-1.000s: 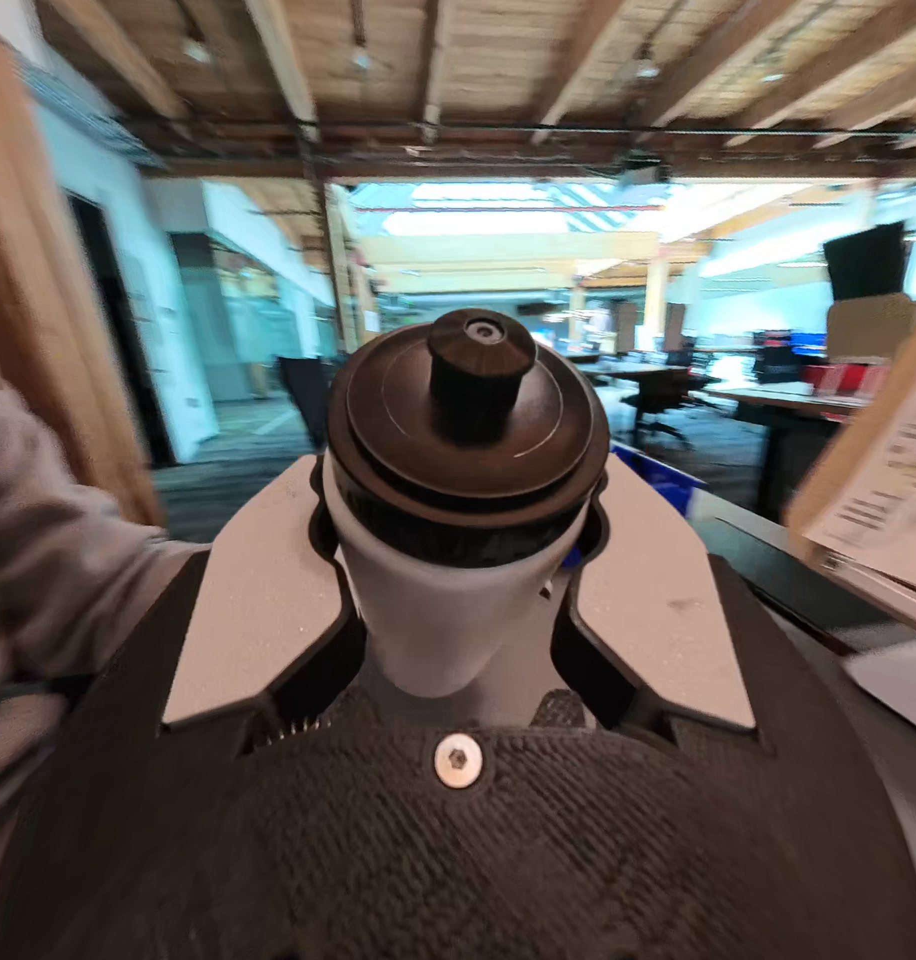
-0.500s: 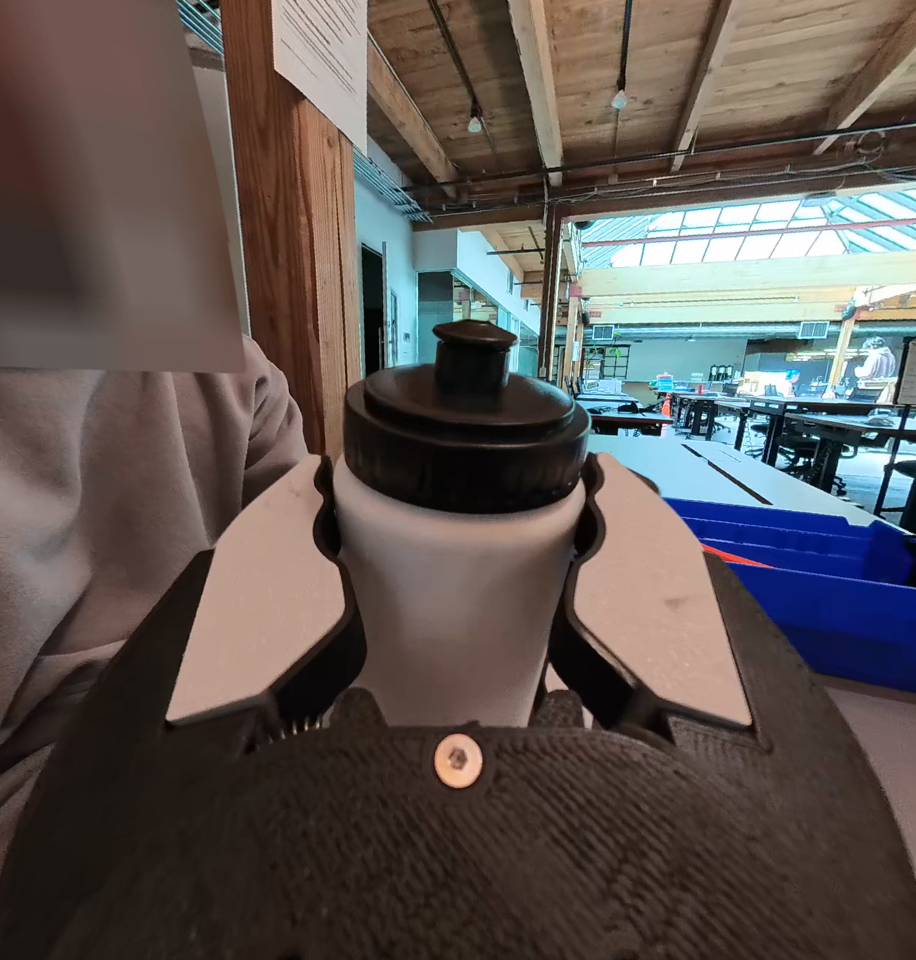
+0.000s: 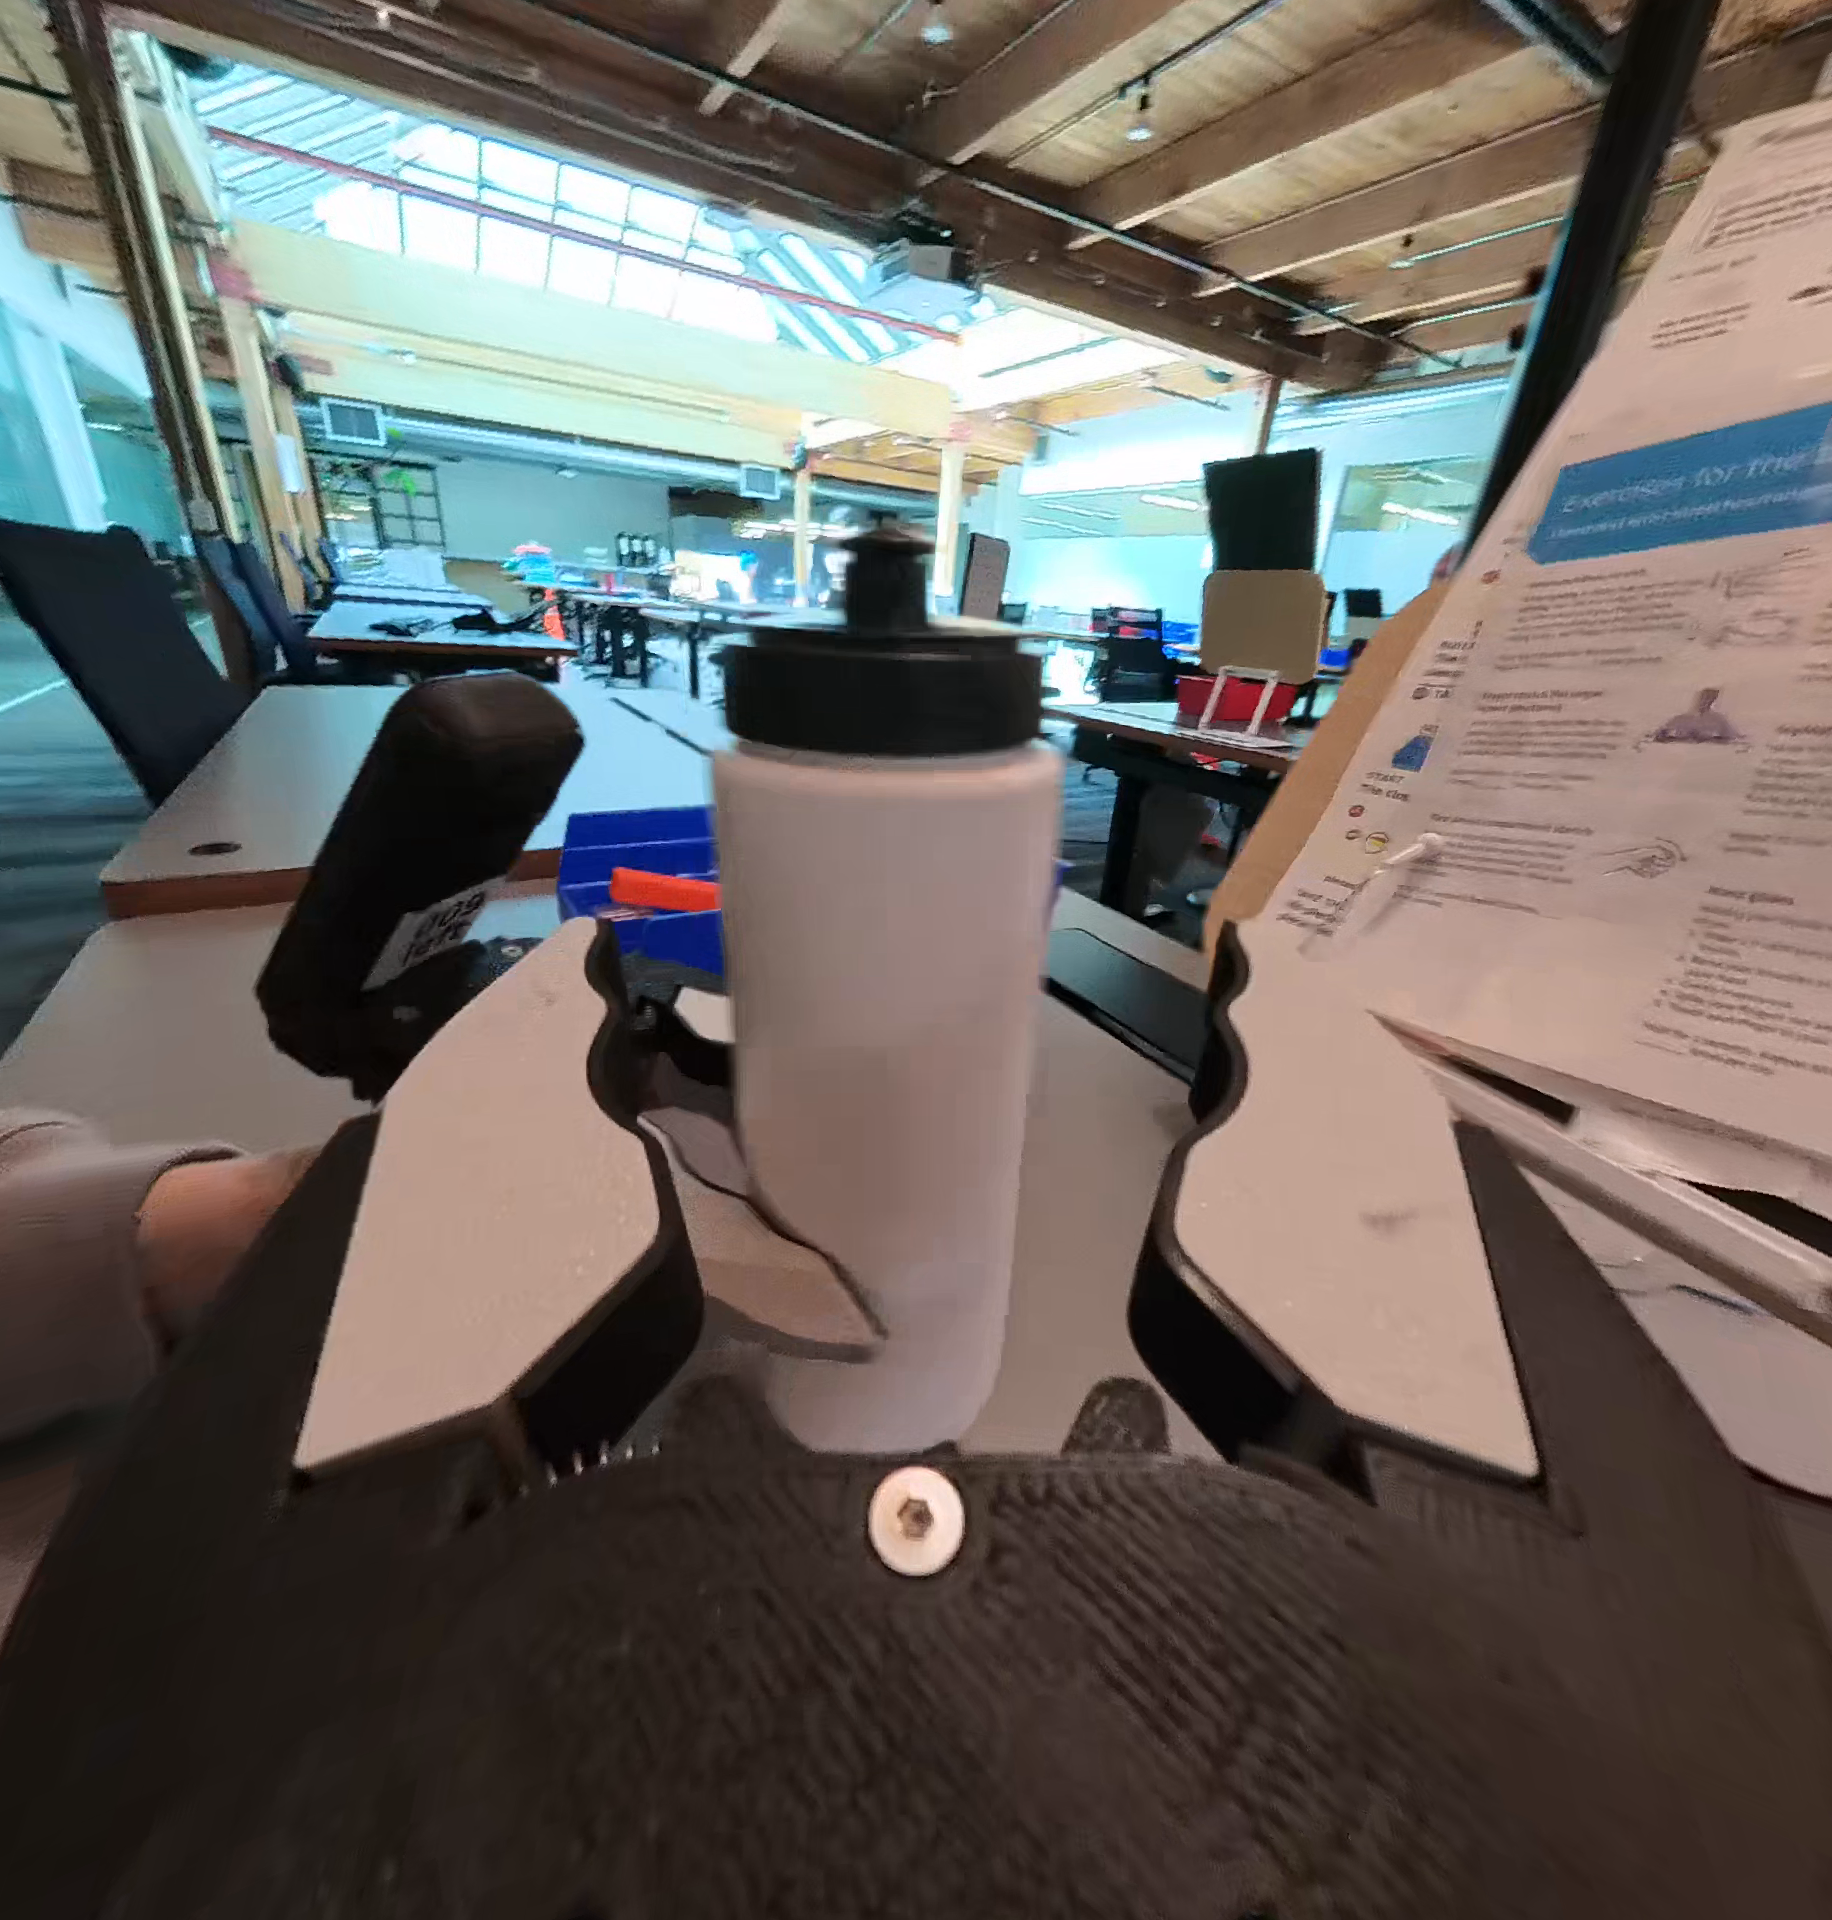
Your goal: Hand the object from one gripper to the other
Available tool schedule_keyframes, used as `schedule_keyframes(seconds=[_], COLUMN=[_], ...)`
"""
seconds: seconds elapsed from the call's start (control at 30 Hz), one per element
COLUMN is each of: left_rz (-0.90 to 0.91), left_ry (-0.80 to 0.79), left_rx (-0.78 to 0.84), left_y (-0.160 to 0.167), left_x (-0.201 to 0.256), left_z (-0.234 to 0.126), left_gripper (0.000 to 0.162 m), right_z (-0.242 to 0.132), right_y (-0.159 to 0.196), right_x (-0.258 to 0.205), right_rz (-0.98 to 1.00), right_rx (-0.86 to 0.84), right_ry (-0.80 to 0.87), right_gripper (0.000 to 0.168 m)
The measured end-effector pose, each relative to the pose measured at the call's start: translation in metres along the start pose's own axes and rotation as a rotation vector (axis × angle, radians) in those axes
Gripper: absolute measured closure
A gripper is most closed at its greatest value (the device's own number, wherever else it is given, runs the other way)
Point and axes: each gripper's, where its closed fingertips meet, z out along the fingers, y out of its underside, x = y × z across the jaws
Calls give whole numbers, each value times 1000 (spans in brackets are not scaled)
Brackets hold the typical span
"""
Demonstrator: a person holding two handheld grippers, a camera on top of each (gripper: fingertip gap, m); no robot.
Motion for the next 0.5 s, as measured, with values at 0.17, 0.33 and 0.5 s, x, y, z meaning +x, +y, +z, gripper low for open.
schedule_keyframes(seconds=[0.17, 0.33, 0.5], left_rz=[227, 393, 543], left_ry=[-255, -316, -241], left_rx=[-61, 6, 147], left_y=[17, 2, -19], left_x=[-15, -6, 8], left_z=[6, 3, -6], left_gripper=[78, 78, 79], right_z=[22, 12, -3], right_y=[22, 15, 4], right_x=[1, 16, 32], right_rz=[-74, 21, 298], right_rx=[-61, 58, 184], right_ry=[195, 241, 139], right_gripper=[68, 73, 75])
